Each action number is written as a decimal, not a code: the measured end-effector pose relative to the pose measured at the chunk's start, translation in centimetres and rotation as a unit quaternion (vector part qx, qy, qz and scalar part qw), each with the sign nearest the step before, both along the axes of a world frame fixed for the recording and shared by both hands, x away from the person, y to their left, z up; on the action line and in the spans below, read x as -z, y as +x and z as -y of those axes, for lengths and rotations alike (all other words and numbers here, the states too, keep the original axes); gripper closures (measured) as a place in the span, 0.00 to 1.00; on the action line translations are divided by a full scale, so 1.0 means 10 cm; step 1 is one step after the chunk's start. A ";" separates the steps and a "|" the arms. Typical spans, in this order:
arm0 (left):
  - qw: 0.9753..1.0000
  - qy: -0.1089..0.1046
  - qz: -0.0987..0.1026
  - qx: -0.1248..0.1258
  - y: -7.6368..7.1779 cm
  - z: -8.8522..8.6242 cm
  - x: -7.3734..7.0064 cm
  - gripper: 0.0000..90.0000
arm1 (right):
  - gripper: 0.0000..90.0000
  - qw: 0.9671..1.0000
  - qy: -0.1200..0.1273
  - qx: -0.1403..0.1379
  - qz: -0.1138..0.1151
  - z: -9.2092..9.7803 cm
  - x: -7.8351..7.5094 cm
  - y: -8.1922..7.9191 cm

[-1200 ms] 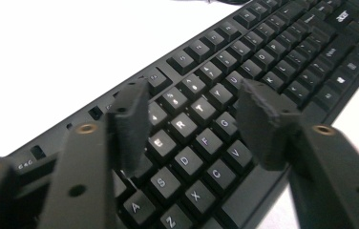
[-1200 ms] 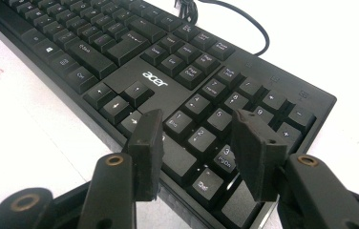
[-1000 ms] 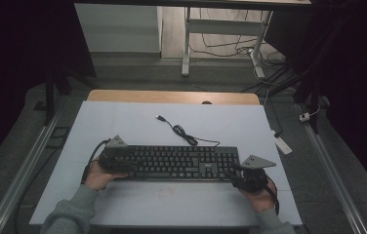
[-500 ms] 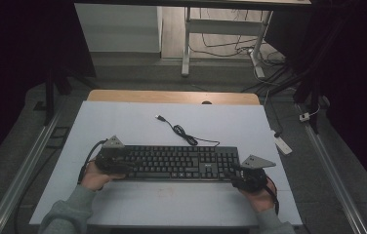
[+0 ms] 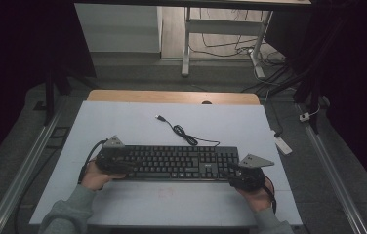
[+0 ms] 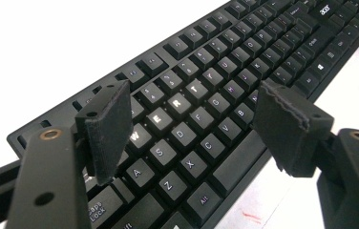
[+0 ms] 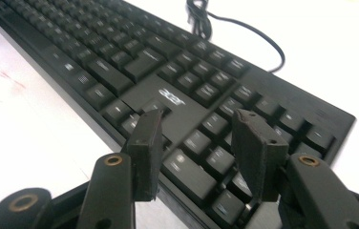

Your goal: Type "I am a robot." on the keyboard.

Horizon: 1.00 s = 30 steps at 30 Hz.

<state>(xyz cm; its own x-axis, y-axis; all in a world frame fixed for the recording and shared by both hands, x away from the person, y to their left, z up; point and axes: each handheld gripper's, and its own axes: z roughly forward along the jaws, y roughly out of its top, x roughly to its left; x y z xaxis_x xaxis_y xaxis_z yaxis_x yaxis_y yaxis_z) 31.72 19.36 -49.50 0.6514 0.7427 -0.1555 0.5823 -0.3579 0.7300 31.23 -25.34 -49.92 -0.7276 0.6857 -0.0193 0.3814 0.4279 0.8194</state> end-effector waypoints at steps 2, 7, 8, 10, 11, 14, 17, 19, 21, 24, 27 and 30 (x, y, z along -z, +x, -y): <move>1.000 0.002 0.000 0.002 0.00 0.00 0.00 0.33 | 0.60 1.000 0.010 -0.005 -0.003 -0.03 -0.02 0.00; 1.000 0.003 -0.001 0.004 0.00 0.02 0.00 0.33 | 0.60 1.000 0.017 -0.016 -0.002 -0.13 -0.05 0.02; 1.000 0.001 0.000 0.005 0.00 0.03 -0.01 0.33 | 0.60 1.000 0.016 -0.016 0.000 -0.15 -0.06 0.03; 1.000 0.002 0.002 0.007 0.00 0.03 -0.02 0.33 | 0.60 0.999 0.025 -0.021 -0.001 -0.20 -0.06 0.04; 1.000 0.003 0.002 0.008 0.00 0.04 -0.02 0.33 | 0.60 0.999 0.024 -0.024 -0.003 -0.22 -0.06 0.05; 1.000 0.005 0.003 0.010 0.00 0.05 -0.02 0.33 | 0.60 0.999 0.026 -0.033 -0.002 -0.32 -0.07 0.06; 1.000 0.006 0.003 0.010 0.00 0.05 -0.02 0.33 | 0.60 0.999 0.027 -0.042 -0.001 -0.40 -0.08 0.07; 1.000 0.007 0.002 0.010 0.01 0.05 -0.01 0.33 | 0.60 0.999 0.023 -0.048 -0.002 -0.45 -0.09 0.08; 1.000 0.009 0.001 0.009 0.01 0.05 -0.01 0.33 | 0.60 0.998 0.022 -0.053 -0.001 -0.50 -0.09 0.08; 1.000 0.010 0.001 0.010 0.01 0.06 -0.01 0.32 | 0.60 0.998 0.021 -0.057 -0.002 -0.56 -0.09 0.09; 1.000 0.011 0.002 0.011 0.01 0.07 -0.01 0.32 | 0.63 0.998 0.027 -0.062 -0.003 -0.60 -0.09 0.10; 1.000 0.012 0.001 0.012 0.01 0.07 0.00 0.32 | 0.69 0.997 0.026 -0.073 -0.002 -0.65 -0.10 0.11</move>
<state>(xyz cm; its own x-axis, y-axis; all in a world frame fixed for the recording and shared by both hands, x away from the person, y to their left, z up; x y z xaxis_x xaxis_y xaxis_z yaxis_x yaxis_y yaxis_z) 31.78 18.68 -49.46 0.6688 0.7309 -0.1360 0.5718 -0.3889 0.7224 32.36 -18.81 -48.96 -0.8195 0.5729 0.0164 0.3214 0.4357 0.8408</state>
